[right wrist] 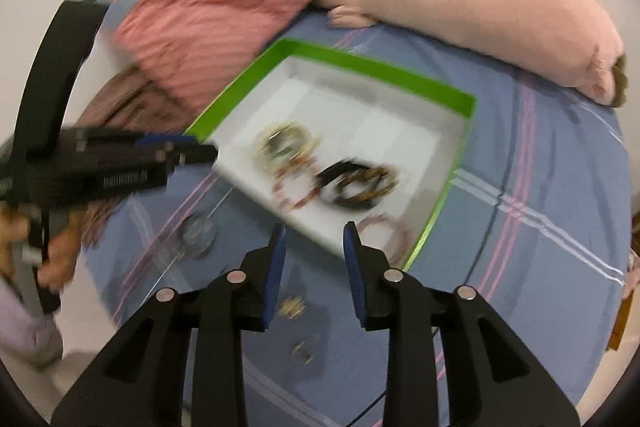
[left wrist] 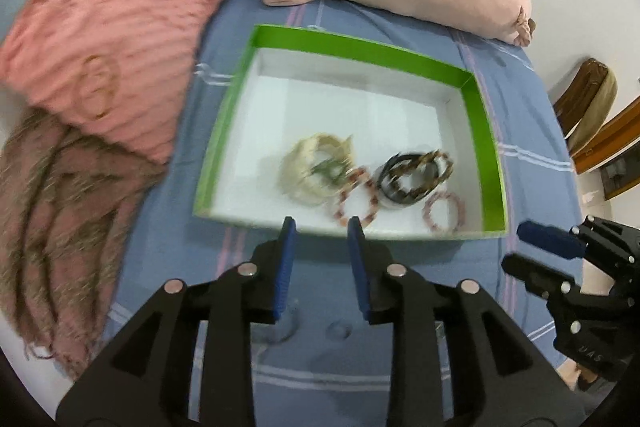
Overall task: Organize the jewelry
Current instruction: 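Open both tools to drop the bracelets into the box, then move the left tool to the silver bangle while the right tool reaches the gold flower charm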
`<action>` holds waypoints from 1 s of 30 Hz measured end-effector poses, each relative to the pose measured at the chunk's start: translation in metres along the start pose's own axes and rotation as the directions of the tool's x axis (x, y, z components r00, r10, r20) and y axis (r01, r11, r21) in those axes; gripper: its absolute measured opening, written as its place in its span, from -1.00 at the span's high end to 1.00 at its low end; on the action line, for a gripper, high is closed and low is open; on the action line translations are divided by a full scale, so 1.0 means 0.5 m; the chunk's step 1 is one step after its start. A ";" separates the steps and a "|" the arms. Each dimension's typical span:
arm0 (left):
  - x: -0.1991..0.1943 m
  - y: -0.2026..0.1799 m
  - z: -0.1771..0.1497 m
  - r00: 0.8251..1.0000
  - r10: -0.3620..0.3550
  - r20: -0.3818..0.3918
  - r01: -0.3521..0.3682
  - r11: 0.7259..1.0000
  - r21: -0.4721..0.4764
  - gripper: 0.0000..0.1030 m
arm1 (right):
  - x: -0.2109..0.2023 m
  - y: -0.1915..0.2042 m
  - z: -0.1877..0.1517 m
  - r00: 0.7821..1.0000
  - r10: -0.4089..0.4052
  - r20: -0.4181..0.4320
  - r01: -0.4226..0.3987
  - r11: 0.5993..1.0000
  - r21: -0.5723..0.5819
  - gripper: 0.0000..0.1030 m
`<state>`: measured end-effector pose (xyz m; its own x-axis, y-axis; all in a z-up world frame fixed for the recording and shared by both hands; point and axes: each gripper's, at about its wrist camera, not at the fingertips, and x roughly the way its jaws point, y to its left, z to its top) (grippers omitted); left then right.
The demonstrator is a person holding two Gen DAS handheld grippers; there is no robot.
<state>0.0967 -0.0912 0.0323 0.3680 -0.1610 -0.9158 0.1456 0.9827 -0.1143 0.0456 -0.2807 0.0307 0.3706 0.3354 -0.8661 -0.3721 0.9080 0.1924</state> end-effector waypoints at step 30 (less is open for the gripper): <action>0.141 0.113 -0.164 0.976 0.021 -0.217 -0.048 0.991 -0.122 0.59 | 0.224 0.090 -0.090 0.964 -0.102 -0.246 0.084 0.993 -0.084 0.42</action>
<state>0.0556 -0.0398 -0.0702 0.1632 -0.1168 -0.9797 0.0140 0.9931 -0.1161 0.0320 -0.2134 -0.0782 0.1863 0.1690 -0.9679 -0.4104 0.9084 0.0796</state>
